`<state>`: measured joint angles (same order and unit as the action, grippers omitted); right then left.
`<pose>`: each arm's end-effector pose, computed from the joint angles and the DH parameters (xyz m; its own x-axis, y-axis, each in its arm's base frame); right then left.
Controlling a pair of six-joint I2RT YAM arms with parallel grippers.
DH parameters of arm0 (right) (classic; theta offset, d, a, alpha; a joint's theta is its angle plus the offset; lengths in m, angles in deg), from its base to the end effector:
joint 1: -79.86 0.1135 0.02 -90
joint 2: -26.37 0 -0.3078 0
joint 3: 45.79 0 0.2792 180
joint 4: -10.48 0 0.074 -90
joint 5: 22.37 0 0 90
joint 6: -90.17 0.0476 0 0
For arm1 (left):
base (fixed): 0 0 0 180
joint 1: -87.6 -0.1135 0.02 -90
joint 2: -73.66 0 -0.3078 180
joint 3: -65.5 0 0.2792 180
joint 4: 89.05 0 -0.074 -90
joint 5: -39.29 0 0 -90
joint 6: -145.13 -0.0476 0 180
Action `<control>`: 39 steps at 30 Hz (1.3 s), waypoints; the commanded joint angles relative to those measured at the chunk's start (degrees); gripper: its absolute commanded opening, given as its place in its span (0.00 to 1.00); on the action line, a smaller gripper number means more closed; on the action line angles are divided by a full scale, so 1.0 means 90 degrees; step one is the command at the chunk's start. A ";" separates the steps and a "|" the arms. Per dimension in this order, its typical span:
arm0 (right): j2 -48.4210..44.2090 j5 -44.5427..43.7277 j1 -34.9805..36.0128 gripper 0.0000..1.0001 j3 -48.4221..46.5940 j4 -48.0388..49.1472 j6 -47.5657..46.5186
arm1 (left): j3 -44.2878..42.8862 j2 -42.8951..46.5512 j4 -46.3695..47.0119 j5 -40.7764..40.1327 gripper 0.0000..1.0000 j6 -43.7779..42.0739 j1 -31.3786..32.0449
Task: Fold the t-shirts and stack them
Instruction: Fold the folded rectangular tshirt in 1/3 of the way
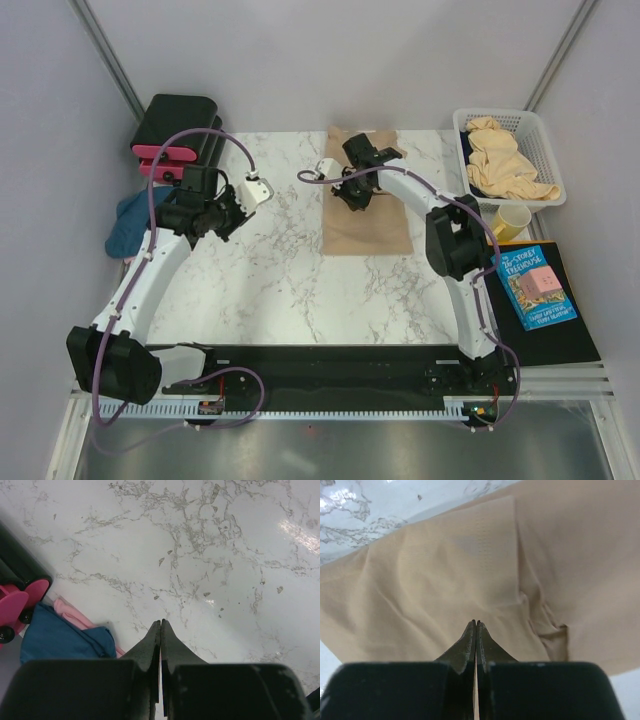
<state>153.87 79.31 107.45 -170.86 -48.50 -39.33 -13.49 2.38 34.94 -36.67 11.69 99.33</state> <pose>0.4777 0.2605 0.2399 -0.2574 -0.8373 -0.4823 -0.9112 0.3764 -0.1672 0.2697 -0.0678 0.3527 -0.2865 0.7408 -0.6076 0.7606 0.5615 0.3259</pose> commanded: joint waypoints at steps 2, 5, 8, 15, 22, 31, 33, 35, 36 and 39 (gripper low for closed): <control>0.0588 0.0489 0.0059 0.00 -0.0567 -0.0392 0.0112 | 0.0103 0.0245 0.0078 0.0012 0.02 -0.0320 0.0015; 0.0774 0.0353 0.0088 0.00 -0.0773 -0.0218 0.0180 | 0.0201 0.0362 0.0059 -0.0027 0.02 -0.0378 0.0006; 0.0872 0.0197 0.0137 0.00 -0.0822 0.0056 0.0258 | 0.0279 0.0391 0.0059 -0.0066 0.02 -0.0378 0.0015; 0.0872 -0.0213 0.0244 0.00 -0.0724 0.0574 0.0239 | 0.0270 0.0352 0.0059 -0.0076 0.02 -0.0408 0.0015; 0.1097 -0.0906 0.0254 0.00 -0.0549 0.1168 0.0277 | 0.0289 0.0323 0.0049 -0.0037 0.02 -0.0359 0.0015; 0.1155 -0.1982 0.0245 0.00 -0.0227 0.1688 0.0366 | 0.0250 0.0304 0.0058 -0.0037 0.02 -0.0359 0.0015; 0.1155 -0.2059 0.0254 0.00 -0.0187 0.1688 0.0366 | 0.0231 0.0284 0.0059 -0.0017 0.02 -0.0369 0.0015; 0.1068 -0.2060 0.0245 0.00 -0.0158 0.1697 0.0386 | 0.0221 0.0284 0.0049 -0.0008 0.02 -0.0388 0.0015; 0.1029 -0.2050 0.0245 0.00 -0.0158 0.1717 0.0415 | 0.0202 0.0294 0.0049 -0.0008 0.02 -0.0388 0.0015; 0.0775 -0.2011 0.0254 0.00 -0.0177 0.1746 0.0464 | 0.0172 0.0274 0.0049 0.0002 0.02 -0.0378 0.0015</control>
<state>163.91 62.79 110.01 -173.15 -34.05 -36.47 -11.00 4.52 34.90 -37.13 9.66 99.33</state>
